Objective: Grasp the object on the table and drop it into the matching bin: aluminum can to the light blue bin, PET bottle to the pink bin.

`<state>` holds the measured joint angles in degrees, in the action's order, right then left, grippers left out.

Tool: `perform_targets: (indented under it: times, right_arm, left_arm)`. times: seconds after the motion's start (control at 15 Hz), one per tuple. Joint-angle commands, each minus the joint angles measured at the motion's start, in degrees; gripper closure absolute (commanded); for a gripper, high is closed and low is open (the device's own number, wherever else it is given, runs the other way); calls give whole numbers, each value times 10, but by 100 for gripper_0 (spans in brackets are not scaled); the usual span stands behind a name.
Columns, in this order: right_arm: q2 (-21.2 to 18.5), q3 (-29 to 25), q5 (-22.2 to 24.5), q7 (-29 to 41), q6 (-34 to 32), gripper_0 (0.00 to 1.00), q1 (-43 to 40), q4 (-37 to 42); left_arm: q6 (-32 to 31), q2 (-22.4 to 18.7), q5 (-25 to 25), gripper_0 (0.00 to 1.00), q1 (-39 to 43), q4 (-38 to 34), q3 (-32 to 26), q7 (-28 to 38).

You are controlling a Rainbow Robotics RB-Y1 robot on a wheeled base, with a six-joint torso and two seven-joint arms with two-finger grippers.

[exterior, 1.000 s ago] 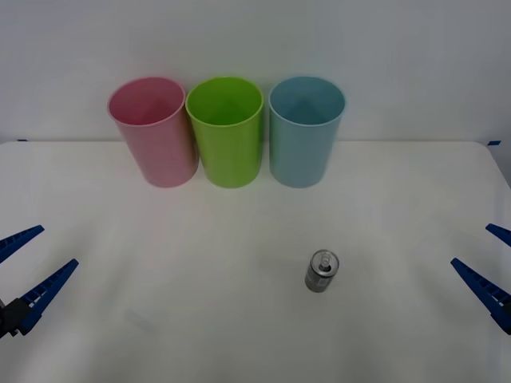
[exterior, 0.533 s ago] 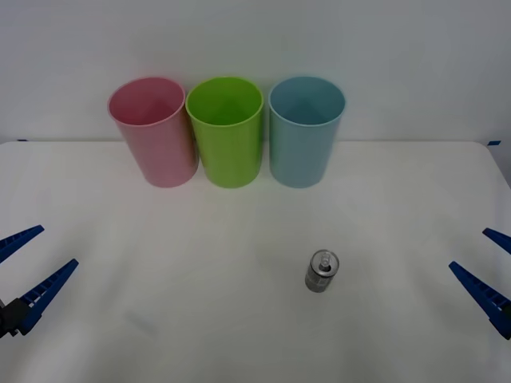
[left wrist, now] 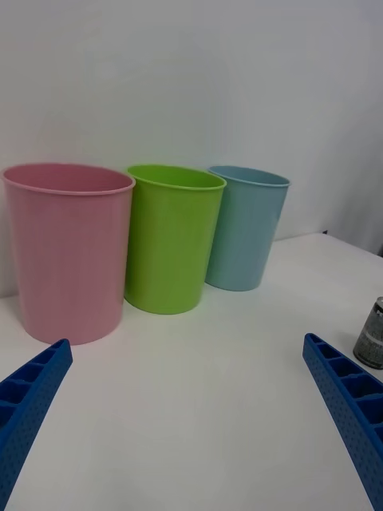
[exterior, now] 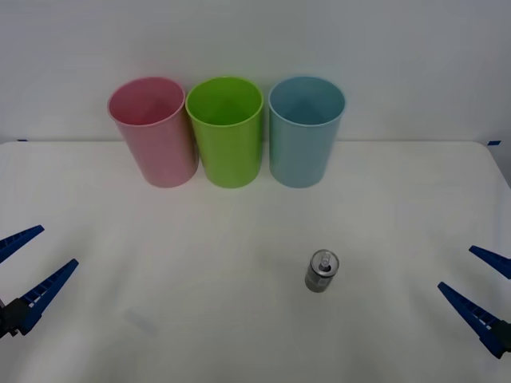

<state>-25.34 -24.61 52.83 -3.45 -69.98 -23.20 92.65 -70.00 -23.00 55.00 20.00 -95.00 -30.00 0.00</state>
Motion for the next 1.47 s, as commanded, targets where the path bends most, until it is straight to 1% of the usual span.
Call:
perform_targets:
  times: [0.07,0.2,0.4,0.47,0.73,1.07,1.47]
  right_arm:
    - [-2,11,16,-19,-10,0,2,-18]
    - [-2,25,24,-44,-9,0,2,-19]
    - [-2,51,28,-124,18,0,3,-21]
    - [-2,57,35,-135,19,0,7,-26]
    - [-2,90,65,-145,13,0,39,-70]
    - [-1,147,75,-163,21,0,86,-122]
    - [-1,209,75,-178,81,0,108,-127]
  left_arm:
    - [0,0,0,0,0,0,0,0]
    - [0,0,0,0,0,0,0,0]
    - [0,0,0,0,0,0,0,0]
    - [0,0,0,0,0,0,0,0]
    - [0,0,0,0,0,0,0,0]
    - [0,0,0,0,0,0,0,0]
    - [0,0,0,0,0,0,0,0]
